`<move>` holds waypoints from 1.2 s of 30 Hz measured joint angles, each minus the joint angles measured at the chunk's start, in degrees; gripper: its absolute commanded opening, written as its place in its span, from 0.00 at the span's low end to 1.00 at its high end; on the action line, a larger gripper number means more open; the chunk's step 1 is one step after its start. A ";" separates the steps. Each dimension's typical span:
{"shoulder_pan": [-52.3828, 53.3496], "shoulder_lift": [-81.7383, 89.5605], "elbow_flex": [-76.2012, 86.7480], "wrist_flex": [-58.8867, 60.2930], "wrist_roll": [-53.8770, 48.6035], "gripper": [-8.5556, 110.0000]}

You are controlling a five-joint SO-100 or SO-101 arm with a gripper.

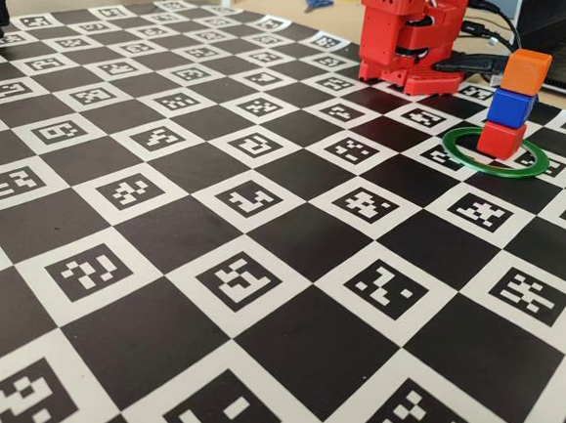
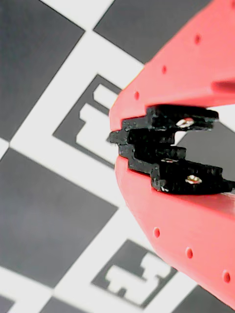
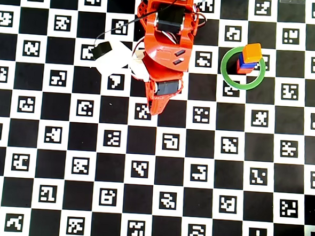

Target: Grab the red cube then put it in the green circle then put the blue cube on top and finally the orange cube on top

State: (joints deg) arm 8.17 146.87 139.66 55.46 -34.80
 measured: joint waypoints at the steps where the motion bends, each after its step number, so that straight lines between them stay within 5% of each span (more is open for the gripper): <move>1: 0.00 1.23 1.32 -0.53 -1.23 0.03; 25: 3.08 24.70 37.88 -29.53 -28.04 0.03; 36: 0.97 34.10 39.73 -26.72 -28.56 0.03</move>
State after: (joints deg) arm 9.14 180.97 179.38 28.74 -63.37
